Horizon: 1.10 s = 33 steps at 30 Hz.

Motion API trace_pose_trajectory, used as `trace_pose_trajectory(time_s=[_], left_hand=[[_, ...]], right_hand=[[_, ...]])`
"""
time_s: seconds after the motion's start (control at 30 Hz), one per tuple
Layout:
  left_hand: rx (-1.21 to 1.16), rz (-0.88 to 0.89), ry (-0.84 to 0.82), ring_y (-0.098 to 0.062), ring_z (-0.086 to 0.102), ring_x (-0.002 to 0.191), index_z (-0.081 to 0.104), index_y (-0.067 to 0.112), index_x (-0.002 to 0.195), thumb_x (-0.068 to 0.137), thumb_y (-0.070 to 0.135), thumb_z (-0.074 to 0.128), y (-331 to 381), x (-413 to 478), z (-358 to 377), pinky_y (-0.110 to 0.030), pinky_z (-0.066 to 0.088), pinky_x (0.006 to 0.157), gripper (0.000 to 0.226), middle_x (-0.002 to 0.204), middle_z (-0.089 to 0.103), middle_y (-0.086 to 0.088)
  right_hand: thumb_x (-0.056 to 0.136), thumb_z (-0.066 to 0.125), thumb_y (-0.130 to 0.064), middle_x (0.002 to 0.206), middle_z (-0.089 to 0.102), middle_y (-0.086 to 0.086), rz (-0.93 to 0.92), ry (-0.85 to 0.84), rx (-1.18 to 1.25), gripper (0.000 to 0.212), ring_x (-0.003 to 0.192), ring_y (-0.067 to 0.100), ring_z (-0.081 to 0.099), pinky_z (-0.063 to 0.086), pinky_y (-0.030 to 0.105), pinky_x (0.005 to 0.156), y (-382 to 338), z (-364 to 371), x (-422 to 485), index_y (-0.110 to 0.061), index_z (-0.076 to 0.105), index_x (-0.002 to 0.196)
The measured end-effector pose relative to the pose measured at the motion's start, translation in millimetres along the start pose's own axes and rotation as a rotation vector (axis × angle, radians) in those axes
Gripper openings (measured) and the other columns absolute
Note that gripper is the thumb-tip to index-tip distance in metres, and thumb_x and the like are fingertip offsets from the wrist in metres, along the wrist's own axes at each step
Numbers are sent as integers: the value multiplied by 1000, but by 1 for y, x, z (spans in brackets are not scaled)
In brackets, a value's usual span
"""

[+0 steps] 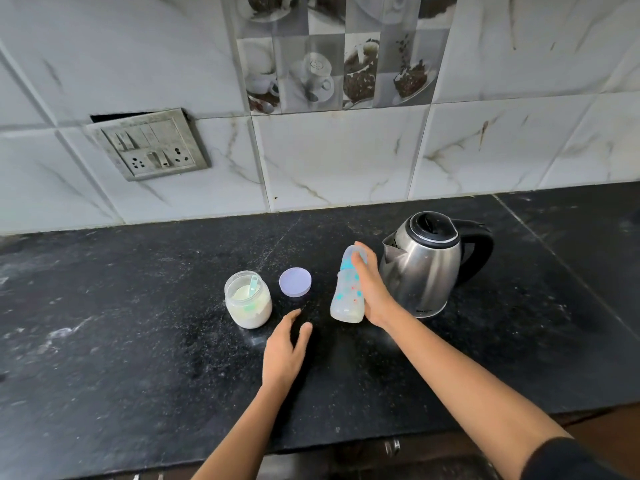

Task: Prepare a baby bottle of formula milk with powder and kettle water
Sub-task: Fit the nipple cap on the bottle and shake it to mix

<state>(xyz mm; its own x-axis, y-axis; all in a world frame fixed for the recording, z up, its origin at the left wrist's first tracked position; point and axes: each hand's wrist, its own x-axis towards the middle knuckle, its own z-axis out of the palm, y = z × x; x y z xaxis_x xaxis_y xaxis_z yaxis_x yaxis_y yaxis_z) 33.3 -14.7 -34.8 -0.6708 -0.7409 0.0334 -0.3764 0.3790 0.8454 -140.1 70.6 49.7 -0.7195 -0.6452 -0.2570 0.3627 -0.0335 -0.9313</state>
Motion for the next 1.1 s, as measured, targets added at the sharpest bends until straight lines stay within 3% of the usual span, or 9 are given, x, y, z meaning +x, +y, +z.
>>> trace_pose_trajectory(time_s=[0.1,0.2,0.27,0.43,0.53,0.67,0.87,0.97,1.1], left_hand=[[55,-6,35,-10,49,122,50,22,133,93,40,53,-7,-18,-2,-28,40,102,43,133,55,8],[122,11,21,-7,44,127,47,21,135,94,40,52,-14,-31,0,-19,32,100,46,139,49,9],[188,46,-9,-7,38,132,45,21,137,94,43,50,-17,-34,2,-17,28,102,49,143,45,9],[268,95,-41,-4,23,140,43,22,138,95,42,47,-19,-29,6,-15,21,105,48,149,35,9],[302,103,-53,-5,18,142,41,24,139,96,42,44,-24,-26,9,-21,21,110,47,151,34,7],[328,126,-55,-5,16,143,41,25,140,96,43,43,-26,-23,11,-25,20,113,47,151,34,7],[339,114,-53,-5,15,143,41,25,140,95,46,43,-29,-22,10,-26,21,113,50,151,33,8],[360,115,-55,-5,15,143,41,24,140,96,45,43,-28,-22,9,-27,21,114,49,152,32,8],[360,121,-43,-7,16,143,42,19,140,98,41,41,-27,-22,9,-24,16,113,47,151,34,4]], right_hand=[[91,49,-57,99,54,14,292,-85,457,56,80,26,63,56,46,71,-10,7,-7,-25,38,136],[96,43,-54,111,49,17,399,-188,675,47,100,40,62,44,65,89,-23,12,-18,-18,46,125],[98,45,-40,105,52,19,390,-224,737,41,99,44,64,45,61,96,-28,13,-24,-9,46,123],[85,62,-51,101,62,15,372,-176,808,56,75,25,71,60,33,60,-25,13,-20,-7,56,119],[85,59,-56,108,56,15,415,-227,909,62,80,31,70,59,40,64,-18,10,-20,-11,51,126],[90,51,-35,134,51,27,426,-410,903,61,110,47,58,55,52,83,-15,6,-30,-4,40,142],[78,68,-28,101,58,18,344,-268,1027,57,75,29,68,59,35,60,-33,15,-11,-4,48,127],[69,77,-20,96,57,18,407,-487,1069,62,71,27,66,59,34,61,-29,11,-16,-1,47,119],[63,82,-26,97,62,16,223,-599,763,63,62,23,61,54,31,51,-39,9,-14,-1,54,113]])
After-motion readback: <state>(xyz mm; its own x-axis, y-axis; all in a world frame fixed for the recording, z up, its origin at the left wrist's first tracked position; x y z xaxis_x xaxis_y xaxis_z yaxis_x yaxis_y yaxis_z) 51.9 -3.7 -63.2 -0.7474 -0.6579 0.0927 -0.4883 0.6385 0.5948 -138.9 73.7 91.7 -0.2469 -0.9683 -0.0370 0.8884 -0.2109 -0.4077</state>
